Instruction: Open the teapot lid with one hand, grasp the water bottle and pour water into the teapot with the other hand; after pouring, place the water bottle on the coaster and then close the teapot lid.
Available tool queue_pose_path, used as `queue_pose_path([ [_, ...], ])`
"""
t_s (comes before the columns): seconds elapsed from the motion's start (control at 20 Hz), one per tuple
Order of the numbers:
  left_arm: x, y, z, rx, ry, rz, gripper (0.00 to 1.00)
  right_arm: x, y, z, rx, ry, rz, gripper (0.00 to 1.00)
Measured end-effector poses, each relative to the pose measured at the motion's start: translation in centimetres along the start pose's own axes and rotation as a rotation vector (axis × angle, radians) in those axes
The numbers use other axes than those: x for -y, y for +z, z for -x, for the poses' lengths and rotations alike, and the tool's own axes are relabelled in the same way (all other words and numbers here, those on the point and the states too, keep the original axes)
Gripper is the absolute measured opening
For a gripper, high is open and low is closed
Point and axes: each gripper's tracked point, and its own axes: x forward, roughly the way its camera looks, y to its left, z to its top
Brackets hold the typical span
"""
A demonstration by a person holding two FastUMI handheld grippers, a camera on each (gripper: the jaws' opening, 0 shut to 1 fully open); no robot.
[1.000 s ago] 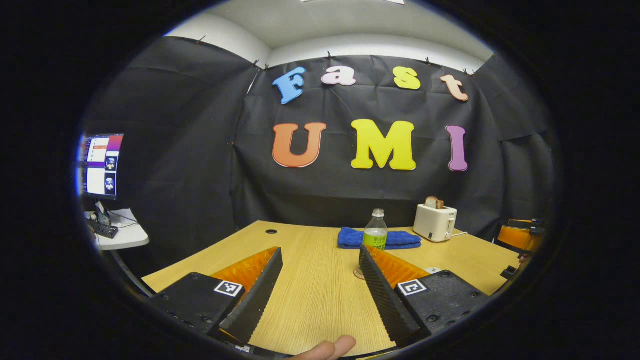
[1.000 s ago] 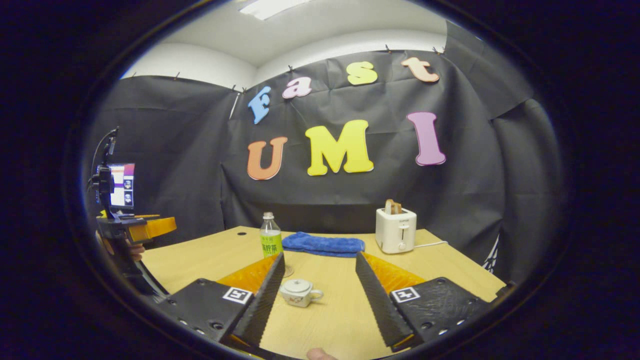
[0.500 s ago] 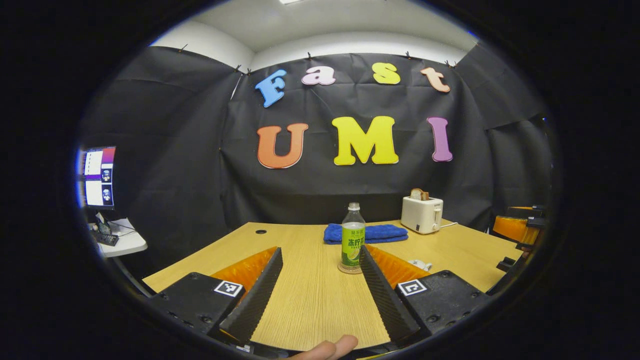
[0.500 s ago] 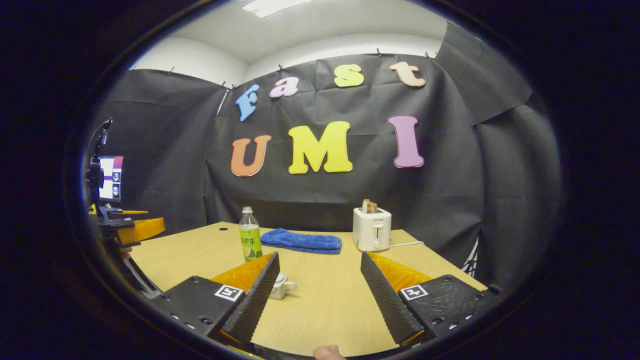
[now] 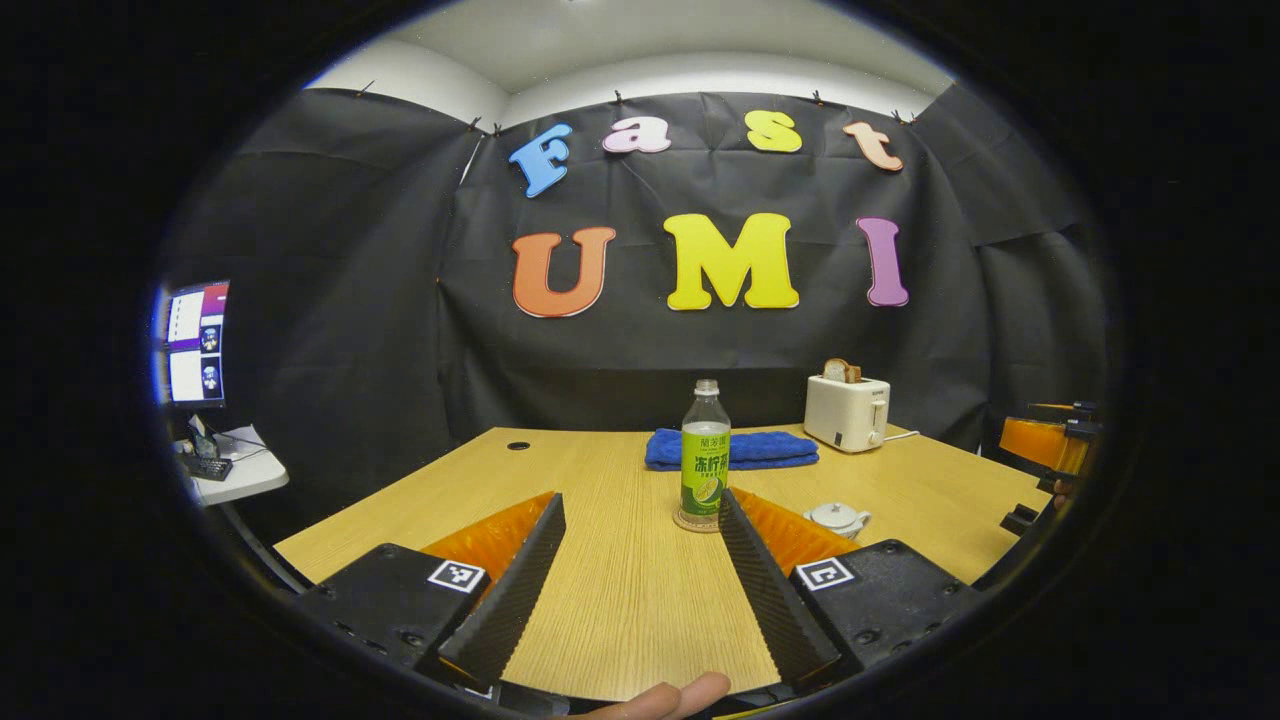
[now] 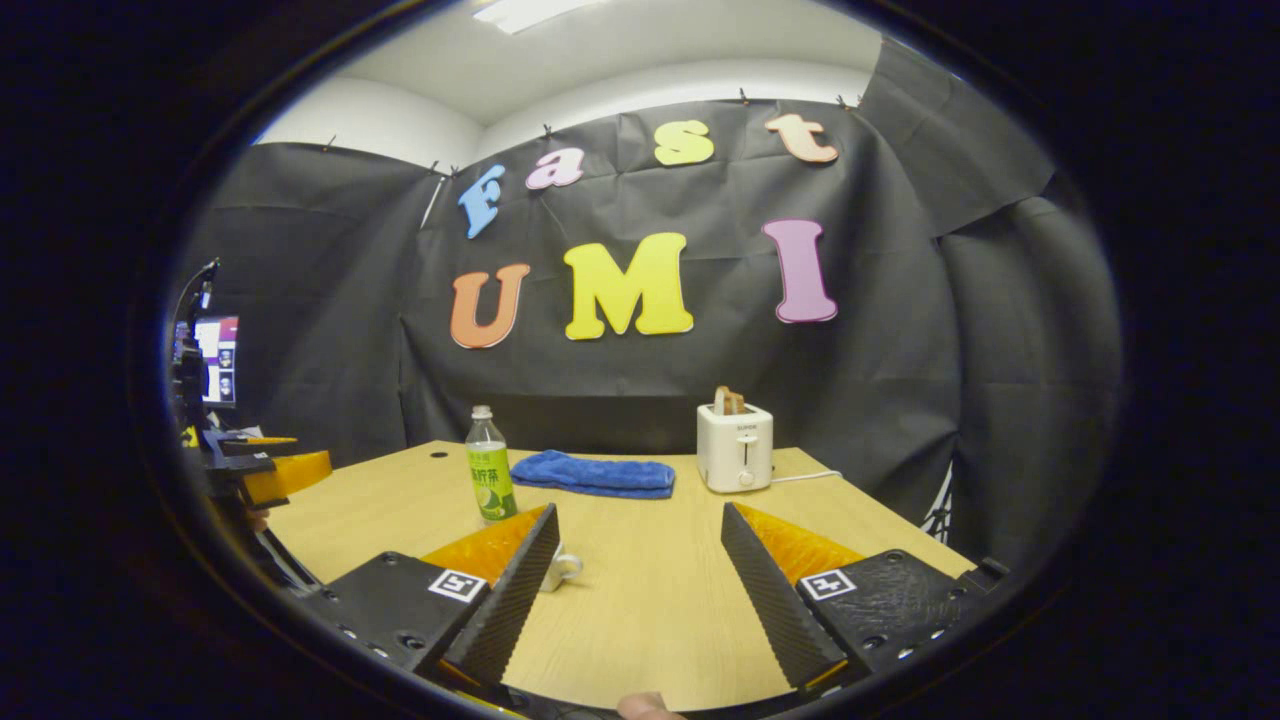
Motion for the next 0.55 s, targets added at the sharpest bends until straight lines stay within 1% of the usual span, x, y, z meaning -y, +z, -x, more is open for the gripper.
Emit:
queue_pose_path([
  [0.1,0.6,-0.8,-0.1,-0.002,-0.014,0.007,0.97,-0.1,-0.4,0.0,-0.006,0.006,-0.002,0.98],
  [0.35,0.5,-2.0,-0.6,-0.016,-0.01,0.006,0.97,0.1,-0.9,-0.2,-0.008,0.011,-0.007,0.98],
  [0.55,0.3,-2.8,-1.2,-0.017,-0.01,0.034,0.96,0.4,-1.3,-1.0,-0.026,0.007,-0.019,0.98],
])
